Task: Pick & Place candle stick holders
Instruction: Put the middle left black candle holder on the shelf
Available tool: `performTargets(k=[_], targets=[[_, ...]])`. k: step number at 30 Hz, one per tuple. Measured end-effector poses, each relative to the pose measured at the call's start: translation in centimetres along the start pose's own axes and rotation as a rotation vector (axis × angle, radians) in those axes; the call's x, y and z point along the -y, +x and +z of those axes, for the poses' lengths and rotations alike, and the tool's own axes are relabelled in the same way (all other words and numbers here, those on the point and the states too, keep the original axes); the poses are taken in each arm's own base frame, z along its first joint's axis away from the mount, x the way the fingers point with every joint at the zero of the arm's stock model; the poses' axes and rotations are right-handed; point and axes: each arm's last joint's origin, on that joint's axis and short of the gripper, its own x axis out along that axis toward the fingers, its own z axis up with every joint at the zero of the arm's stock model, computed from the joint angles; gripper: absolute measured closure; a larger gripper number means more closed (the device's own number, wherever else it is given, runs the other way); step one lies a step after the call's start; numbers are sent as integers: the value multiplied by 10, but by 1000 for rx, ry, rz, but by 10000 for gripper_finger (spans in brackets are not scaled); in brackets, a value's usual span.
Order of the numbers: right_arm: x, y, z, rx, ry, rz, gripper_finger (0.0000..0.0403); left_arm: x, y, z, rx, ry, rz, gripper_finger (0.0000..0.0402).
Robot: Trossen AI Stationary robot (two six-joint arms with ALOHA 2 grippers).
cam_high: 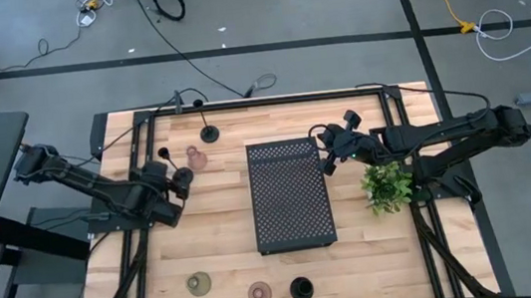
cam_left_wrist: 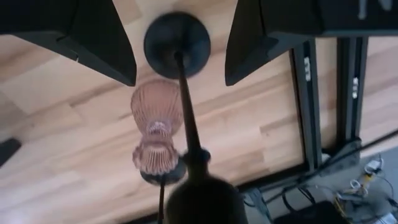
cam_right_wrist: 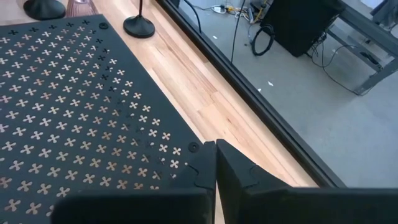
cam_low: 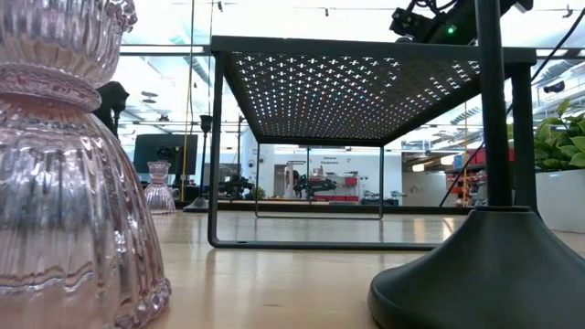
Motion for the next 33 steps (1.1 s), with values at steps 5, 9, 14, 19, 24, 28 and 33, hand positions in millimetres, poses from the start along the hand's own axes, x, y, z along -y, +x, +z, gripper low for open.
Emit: performTargets(k=[5, 9, 14, 19, 24, 28, 33], targets=[[0, 0, 1, 5, -3, 2, 389, 0, 1, 2, 54, 2, 8, 154], [0, 0, 1, 5, -3, 2, 389, 0, 1, 4, 111, 2, 5, 154], [0, 0, 1, 6, -3, 2, 389, 0, 0, 6, 176, 0, 3, 154], [0, 0, 1, 6, -3, 2, 389, 1, 0, 6, 188, -1, 2, 171], [0, 0, 1, 6, -3, 2, 389, 1, 0, 7, 204, -1, 2, 241], [0, 0, 1, 6, -3, 2, 389, 1, 0, 7, 211, -1, 2, 317], [0, 0, 1, 6, -3, 2, 389, 1, 0, 7, 215, 23, 0, 388]])
